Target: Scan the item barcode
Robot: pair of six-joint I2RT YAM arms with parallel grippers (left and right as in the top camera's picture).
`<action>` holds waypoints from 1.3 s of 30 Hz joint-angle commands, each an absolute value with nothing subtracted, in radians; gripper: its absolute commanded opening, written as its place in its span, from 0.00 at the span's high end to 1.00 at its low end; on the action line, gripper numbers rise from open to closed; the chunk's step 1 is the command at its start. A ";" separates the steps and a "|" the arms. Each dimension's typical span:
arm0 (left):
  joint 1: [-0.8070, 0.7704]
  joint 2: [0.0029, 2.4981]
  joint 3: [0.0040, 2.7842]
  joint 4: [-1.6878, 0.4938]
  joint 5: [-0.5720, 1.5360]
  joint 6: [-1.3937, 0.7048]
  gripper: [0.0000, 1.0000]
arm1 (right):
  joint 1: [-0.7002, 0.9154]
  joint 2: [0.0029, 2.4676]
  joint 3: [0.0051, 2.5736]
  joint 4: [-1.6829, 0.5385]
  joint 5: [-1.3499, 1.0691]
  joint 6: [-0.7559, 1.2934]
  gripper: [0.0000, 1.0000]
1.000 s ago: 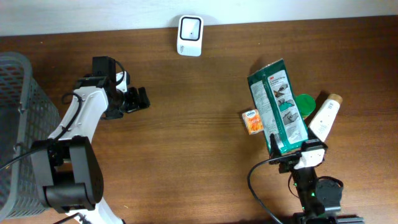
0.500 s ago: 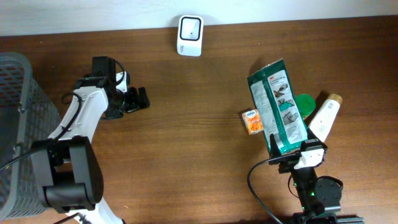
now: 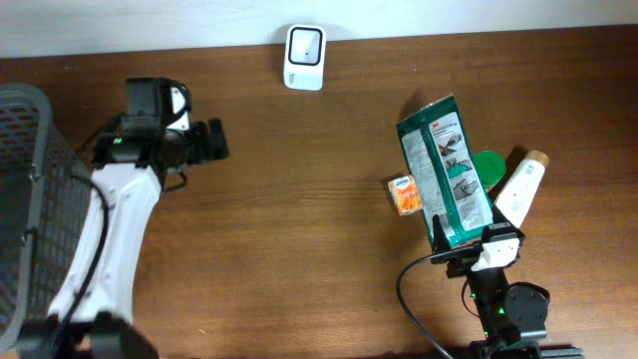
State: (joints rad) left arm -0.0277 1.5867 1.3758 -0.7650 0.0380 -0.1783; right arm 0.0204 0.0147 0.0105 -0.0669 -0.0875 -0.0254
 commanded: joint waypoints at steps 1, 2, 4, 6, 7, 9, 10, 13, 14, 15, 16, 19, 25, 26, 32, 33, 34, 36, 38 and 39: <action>-0.025 1.449 1.349 -0.675 -0.038 -0.099 0.01 | 0.027 0.004 0.006 -0.072 -0.094 -0.018 0.02; -0.025 1.396 1.312 -0.606 -0.036 -0.059 0.01 | 0.027 0.004 0.006 -0.072 -0.094 -0.018 0.01; -0.025 1.320 1.240 -0.504 0.002 0.020 0.01 | 0.027 0.004 0.006 -0.072 -0.094 -0.018 0.02; -0.025 1.180 1.057 -0.304 0.049 0.112 0.01 | 0.027 0.004 0.006 -0.072 -0.094 -0.018 0.02; -0.025 1.139 0.999 -0.250 0.049 0.112 0.01 | 0.027 0.004 0.006 -0.072 -0.094 -0.018 0.02; -0.025 1.040 0.851 -0.132 0.049 0.131 0.01 | 0.027 0.004 0.006 -0.072 -0.094 -0.018 0.02; -0.025 0.963 0.744 -0.066 0.049 0.141 0.01 | 0.027 0.004 0.006 -0.072 -0.094 -0.018 0.01; -0.025 0.713 0.453 0.095 0.044 0.175 0.01 | 0.027 0.004 0.006 -0.072 -0.094 -0.018 0.02; -0.025 0.638 0.388 0.117 0.041 0.180 0.01 | 0.027 0.003 0.006 -0.072 -0.094 -0.018 0.02; -0.025 0.547 0.318 0.123 0.036 0.184 0.01 | 0.027 0.004 0.006 -0.072 -0.094 -0.018 0.01; -0.025 0.490 0.276 0.124 0.037 0.200 0.01 | 0.027 0.004 0.006 -0.072 -0.094 -0.018 0.01; -0.025 0.292 0.133 0.123 0.030 0.212 0.01 | 0.027 0.004 0.006 -0.072 -0.094 -0.018 0.02; -0.025 0.093 0.008 0.031 0.021 0.242 0.01 | 0.027 0.004 0.006 -0.072 -0.094 -0.018 0.02; -0.024 0.062 0.008 -0.015 0.018 0.242 0.01 | 0.027 0.004 0.006 -0.072 -0.094 -0.018 0.01; -0.024 0.005 0.008 -0.083 0.007 0.241 0.01 | 0.027 0.004 0.006 -0.072 -0.094 -0.018 0.02; -0.024 0.005 0.008 -0.083 0.007 0.241 0.01 | 0.027 0.004 0.006 -0.072 -0.094 -0.018 0.02; -0.024 0.005 0.008 -0.083 0.007 0.241 0.01 | 0.027 0.004 0.006 -0.072 -0.094 -0.018 0.02; -0.024 0.005 0.008 -0.083 0.007 0.241 0.01 | 0.027 0.004 0.006 -0.072 -0.094 -0.018 0.02; -0.024 0.005 0.008 -0.083 0.007 0.241 0.01 | 0.027 0.004 0.006 -0.072 -0.094 -0.018 0.02; -0.024 0.005 0.008 -0.083 0.007 0.241 0.01 | 0.027 0.004 0.006 -0.072 -0.094 -0.018 0.02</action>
State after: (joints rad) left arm -0.0269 0.0147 0.0109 -0.0738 0.0177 0.2256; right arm 0.0212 0.0101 0.0105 -0.0669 -0.0875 -0.0257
